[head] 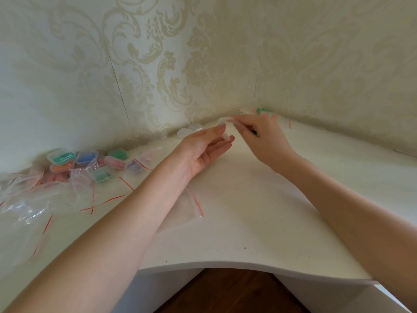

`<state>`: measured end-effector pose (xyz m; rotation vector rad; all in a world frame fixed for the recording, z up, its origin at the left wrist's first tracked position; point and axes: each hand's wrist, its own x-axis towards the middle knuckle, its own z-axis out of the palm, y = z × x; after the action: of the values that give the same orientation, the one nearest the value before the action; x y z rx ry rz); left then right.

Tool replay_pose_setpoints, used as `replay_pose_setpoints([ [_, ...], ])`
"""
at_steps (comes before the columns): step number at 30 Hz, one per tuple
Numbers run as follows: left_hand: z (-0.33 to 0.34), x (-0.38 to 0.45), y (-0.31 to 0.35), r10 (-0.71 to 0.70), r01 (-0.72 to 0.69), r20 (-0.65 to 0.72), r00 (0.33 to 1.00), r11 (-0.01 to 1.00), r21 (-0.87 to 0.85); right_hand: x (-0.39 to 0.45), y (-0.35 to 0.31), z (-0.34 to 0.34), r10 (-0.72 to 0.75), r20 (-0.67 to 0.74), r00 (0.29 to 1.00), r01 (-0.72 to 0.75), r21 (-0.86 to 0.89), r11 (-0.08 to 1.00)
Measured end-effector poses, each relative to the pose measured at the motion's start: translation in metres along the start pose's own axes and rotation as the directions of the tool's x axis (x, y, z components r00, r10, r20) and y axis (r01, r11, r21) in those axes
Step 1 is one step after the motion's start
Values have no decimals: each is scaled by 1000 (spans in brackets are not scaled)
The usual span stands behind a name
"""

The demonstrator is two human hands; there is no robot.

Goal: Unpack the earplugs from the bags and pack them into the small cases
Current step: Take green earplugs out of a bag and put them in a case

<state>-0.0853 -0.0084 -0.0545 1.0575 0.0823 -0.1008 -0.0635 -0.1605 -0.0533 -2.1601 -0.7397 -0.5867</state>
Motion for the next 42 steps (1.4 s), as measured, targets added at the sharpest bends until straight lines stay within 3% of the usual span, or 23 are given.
replay_pose_setpoints([
  [3, 6, -8, -2, -82, 62, 130, 988, 987, 149, 5, 6, -8, 120, -79, 990, -109, 126, 986],
  [5, 11, -15, -2, -182, 135, 242, 953, 971, 197, 4, 8, -8, 141, -35, 989, -134, 156, 979],
  [8, 9, -12, -4, -218, 186, 229, 949, 971, 153, 5, 10, -2, 211, 8, 977, -209, 205, 956],
  [9, 6, -10, -4, -210, 194, 192, 959, 976, 99, 7, 10, -2, 323, 32, 946, -317, 303, 899],
  [11, 1, -4, -2, -180, 181, 104, 978, 984, 6, 13, 9, -4, 544, 185, 818, -538, 578, 613],
  [12, -1, -1, -1, -167, 168, 66, 984, 986, -17, 14, 7, -5, 581, 274, 766, -587, 668, 457],
  [14, -2, 0, 0, -151, 152, 16, 988, 987, -50, 15, 4, -6, 571, 355, 741, -603, 726, 331],
  [16, -3, 1, 0, -153, 152, -10, 988, 986, -66, 11, -1, -2, 502, 335, 797, -556, 731, 395],
  [19, -3, 1, -2, -164, 162, -15, 986, 983, -88, 6, -1, 4, 349, 182, 919, -376, 672, 638],
  [22, -2, 2, -3, -157, 156, -5, 988, 983, -98, 2, -4, 6, 213, 71, 975, -222, 426, 877],
  [24, -1, 2, -4, -144, 144, 1, 990, 986, -83, 1, -5, 7, 148, 46, 988, -155, 287, 945],
  [34, 3, 0, -8, -150, 151, 62, 987, 988, -21, -3, -6, 6, 74, 11, 997, -75, 101, 992],
  [39, 4, -2, -5, -133, 134, 41, 990, 991, -28, -2, -8, 4, 82, 6, 997, -82, 139, 987],
  [42, 6, -4, -5, -121, 121, 23, 992, 993, -8, 1, -4, 4, 111, 47, 993, -119, 250, 961],
])
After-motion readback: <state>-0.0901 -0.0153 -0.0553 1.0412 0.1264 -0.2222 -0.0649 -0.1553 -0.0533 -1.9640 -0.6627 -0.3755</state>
